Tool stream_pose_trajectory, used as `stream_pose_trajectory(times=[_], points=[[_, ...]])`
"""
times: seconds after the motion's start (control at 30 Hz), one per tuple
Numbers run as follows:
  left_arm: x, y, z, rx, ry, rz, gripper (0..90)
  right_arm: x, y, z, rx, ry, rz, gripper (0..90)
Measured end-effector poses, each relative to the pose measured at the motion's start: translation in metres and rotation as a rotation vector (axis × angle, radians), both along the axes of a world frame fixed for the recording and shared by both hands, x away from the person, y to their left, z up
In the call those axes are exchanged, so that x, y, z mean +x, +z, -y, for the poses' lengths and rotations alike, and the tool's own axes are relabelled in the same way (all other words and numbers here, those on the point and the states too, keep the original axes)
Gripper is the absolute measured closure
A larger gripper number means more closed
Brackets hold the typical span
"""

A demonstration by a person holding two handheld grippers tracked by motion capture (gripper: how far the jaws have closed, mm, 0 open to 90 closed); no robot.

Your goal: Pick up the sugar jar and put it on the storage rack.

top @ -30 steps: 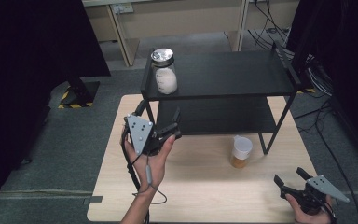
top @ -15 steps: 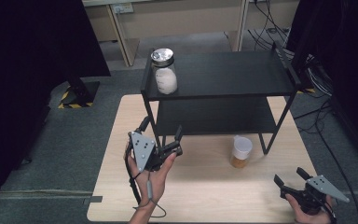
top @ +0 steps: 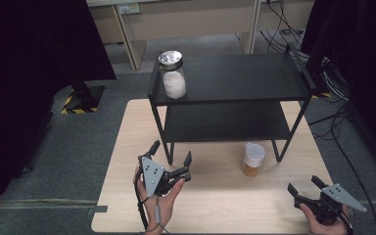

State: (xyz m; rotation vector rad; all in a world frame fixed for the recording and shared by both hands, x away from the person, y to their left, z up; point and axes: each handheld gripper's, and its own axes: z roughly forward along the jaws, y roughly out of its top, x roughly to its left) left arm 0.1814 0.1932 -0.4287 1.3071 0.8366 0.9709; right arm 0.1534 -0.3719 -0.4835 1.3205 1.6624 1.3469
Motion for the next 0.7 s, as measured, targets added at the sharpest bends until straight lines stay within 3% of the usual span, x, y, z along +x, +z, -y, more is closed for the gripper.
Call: stream_pose_trajectory(times=[0.4,0.7], points=[[-0.003,-0.041,-0.001,0.001,-0.018,-0.128,1.4,0.000,0.000,0.000,-0.001,0.002,-0.001,4.9],[-0.004,-0.064,-0.004,-0.009,-0.007,-0.199,1.5,0.000,0.000,-0.001,-0.005,0.001,0.001,4.9]])
